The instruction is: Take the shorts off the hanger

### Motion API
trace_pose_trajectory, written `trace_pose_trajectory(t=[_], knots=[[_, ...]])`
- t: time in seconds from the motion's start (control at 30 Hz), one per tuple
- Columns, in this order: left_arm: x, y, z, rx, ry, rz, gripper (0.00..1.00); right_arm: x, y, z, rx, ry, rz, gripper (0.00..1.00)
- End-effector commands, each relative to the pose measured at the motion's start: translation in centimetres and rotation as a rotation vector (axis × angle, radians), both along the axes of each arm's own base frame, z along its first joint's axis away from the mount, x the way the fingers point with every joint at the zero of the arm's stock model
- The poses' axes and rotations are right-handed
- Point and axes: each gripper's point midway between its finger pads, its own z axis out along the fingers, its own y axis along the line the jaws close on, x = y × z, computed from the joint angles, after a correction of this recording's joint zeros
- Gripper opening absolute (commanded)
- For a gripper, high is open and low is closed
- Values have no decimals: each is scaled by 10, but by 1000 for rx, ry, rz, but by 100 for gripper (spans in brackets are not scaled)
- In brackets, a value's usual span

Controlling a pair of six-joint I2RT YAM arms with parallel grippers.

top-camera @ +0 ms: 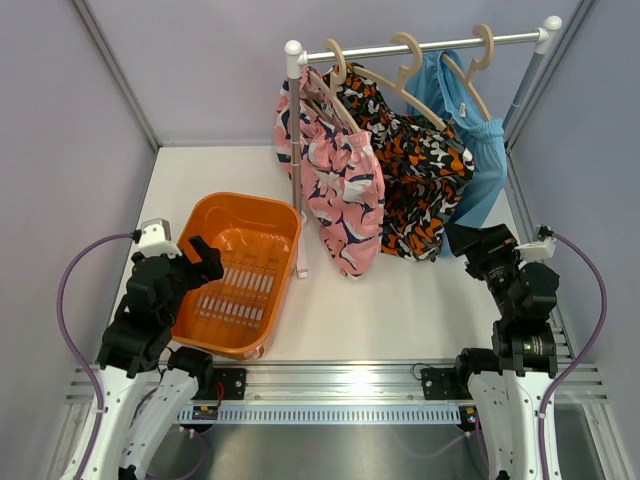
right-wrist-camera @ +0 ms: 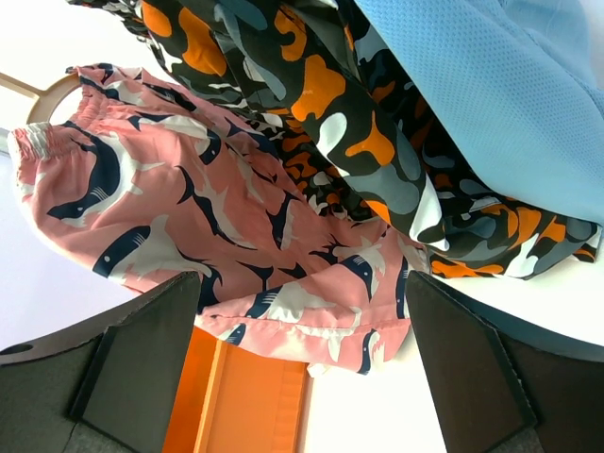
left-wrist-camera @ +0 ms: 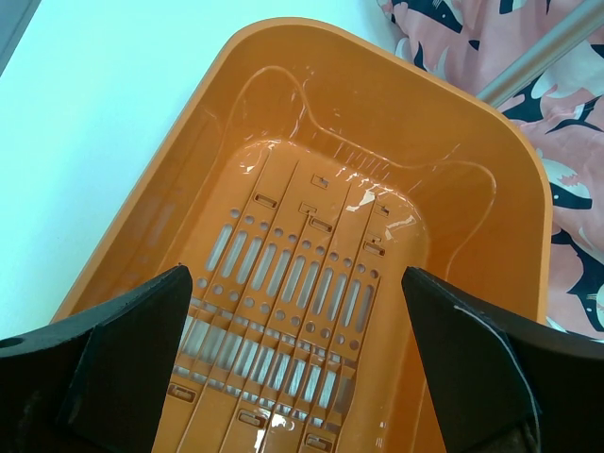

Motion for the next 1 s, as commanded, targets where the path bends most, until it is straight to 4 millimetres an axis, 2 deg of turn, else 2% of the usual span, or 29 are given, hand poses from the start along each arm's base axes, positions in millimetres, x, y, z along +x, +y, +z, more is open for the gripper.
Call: trace_pose_trajectory(t=[0.0,0.4,0.53,0.6,0.73,0.77,0.83,0.87,0.9,0.93,0.97], knots=[[1,-3,9,-11,-36,-13,99,-4,-5,12,-26,-38,-23,100],[2,-5,9,-13,-36,-24,99,-5,-14,2,-61,6,-70,99],[2,-6,9,-11,-36,-29,99,-5,-21,3,-122,7,-96,99],[2,-6,9,-13,-36,-31,99,-7,-22,19,-170,-46,-94,99],[3,-8,8,-13,-31,-39,99,-11,-15,73,-231,-185,-53,99],[3,-7,8,-11,-31,-38,99,-9,-12,99,-243,-235,-42,99],[3,-7,8,-13,-32,-36,99,-7,2,127,-268,-300,40,100],[3,-7,8,-11,-31,-37,99,2,7,155,-280,-345,73,99],[3,-7,8,-12,-32,-37,99,3,21,167,-290,-374,164,99],[3,-7,8,-11,-31,-37,99,8,28,179,-296,-390,210,99],[3,-8,8,-13,-31,-38,99,20,37,199,-301,-404,280,99]])
